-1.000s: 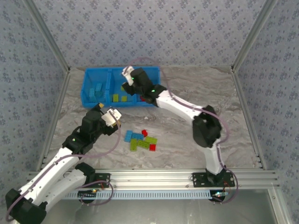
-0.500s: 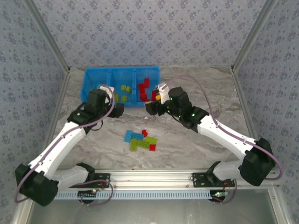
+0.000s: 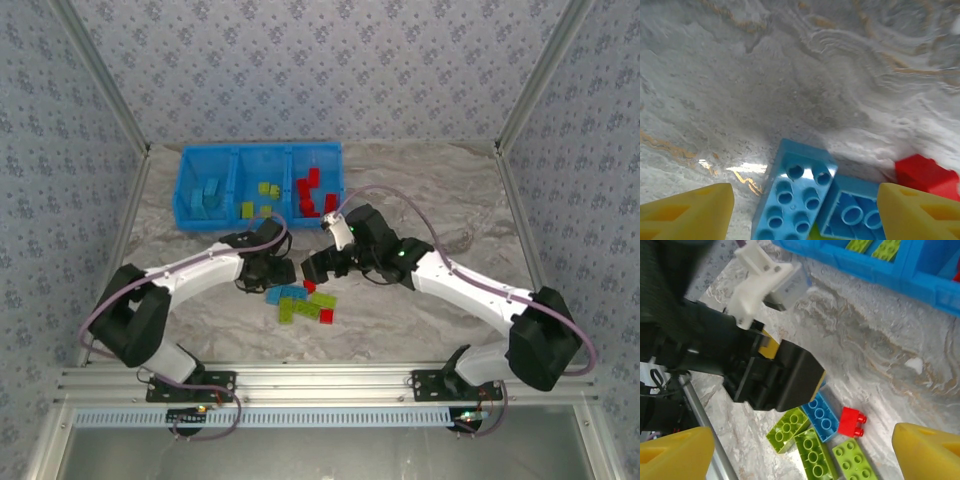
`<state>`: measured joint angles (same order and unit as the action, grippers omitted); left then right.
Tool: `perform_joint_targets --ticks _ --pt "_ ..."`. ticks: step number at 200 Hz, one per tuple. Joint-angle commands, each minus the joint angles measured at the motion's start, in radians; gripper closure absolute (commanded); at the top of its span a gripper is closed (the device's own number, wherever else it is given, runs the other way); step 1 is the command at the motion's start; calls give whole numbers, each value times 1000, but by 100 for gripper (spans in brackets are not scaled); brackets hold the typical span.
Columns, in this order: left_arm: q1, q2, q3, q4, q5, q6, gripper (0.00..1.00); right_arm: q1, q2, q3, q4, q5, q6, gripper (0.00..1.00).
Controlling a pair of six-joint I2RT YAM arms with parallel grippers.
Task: Sort the legos into containers by color
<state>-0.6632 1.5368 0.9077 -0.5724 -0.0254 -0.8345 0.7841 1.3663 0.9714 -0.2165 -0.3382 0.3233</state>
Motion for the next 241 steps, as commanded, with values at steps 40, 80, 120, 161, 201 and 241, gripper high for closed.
perform_joint_targets --ticks 40,80,120,161,201,241 --pt "-4 73 -4 22 -38 -19 33 9 12 34 -54 -2 41 5" --pt "-4 58 -61 20 -85 -41 48 10 48 67 -50 -45 70 5" --pt "-4 -19 -131 20 -84 -69 64 17 75 90 -95 -76 56 5" --pt "-4 -122 -136 -20 -119 -65 75 38 76 95 -153 -91 44 7" --pt "-28 -257 -25 -83 -201 13 79 88 89 129 -325 92 -41 9" --pt "-38 -242 156 14 -256 126 80 95 94 129 -366 103 4 9"
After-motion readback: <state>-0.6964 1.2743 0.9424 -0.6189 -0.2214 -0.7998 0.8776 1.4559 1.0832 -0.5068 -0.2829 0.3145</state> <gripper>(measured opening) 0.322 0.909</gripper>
